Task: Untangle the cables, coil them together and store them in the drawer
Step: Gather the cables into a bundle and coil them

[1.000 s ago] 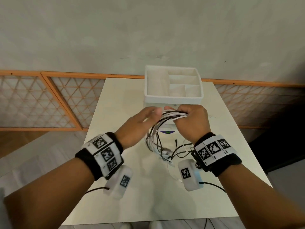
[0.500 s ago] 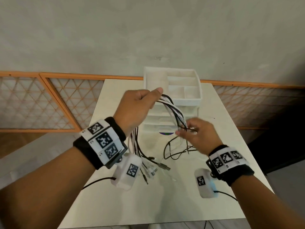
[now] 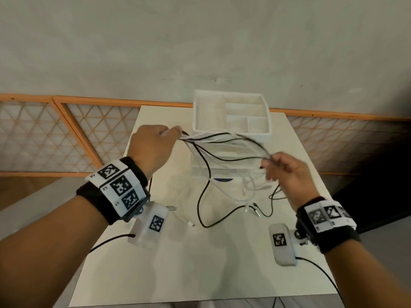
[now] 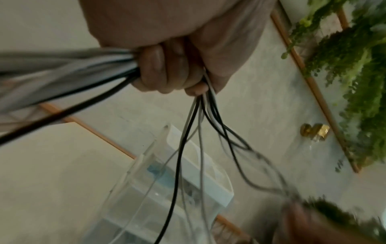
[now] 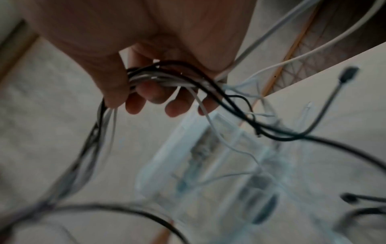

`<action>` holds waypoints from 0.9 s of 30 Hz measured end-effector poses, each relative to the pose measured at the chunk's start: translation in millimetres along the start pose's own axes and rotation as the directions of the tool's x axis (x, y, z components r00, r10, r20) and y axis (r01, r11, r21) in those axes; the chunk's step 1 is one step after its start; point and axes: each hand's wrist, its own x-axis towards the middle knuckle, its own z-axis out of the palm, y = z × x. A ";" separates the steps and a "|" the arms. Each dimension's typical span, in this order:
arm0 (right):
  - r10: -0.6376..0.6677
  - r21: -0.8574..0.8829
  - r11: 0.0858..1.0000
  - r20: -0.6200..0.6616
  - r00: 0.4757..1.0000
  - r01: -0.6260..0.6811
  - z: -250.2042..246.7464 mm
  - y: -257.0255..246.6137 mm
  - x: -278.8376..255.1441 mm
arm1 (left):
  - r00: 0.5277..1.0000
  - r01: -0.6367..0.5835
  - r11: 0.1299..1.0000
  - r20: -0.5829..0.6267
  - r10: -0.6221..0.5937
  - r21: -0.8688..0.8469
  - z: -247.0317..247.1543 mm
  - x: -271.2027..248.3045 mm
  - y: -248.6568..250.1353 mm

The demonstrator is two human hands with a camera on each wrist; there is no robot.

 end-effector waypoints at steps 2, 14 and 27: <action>0.120 -0.442 0.897 0.214 0.969 -0.013 7.9 34.4 -17.1 | 0.996 0.010 0.983 -0.088 -0.027 -0.183 -6.3 6.0 2.1; 0.383 -0.498 0.787 -0.067 0.921 -0.364 -8.0 62.5 -2.7 | 0.998 -0.065 0.953 -0.028 0.059 -0.297 -11.9 6.1 20.3; 0.006 -0.356 0.934 0.127 0.992 0.040 20.7 -8.5 -13.5 | 0.969 -0.087 0.949 0.193 0.151 -0.304 -9.4 -10.4 24.0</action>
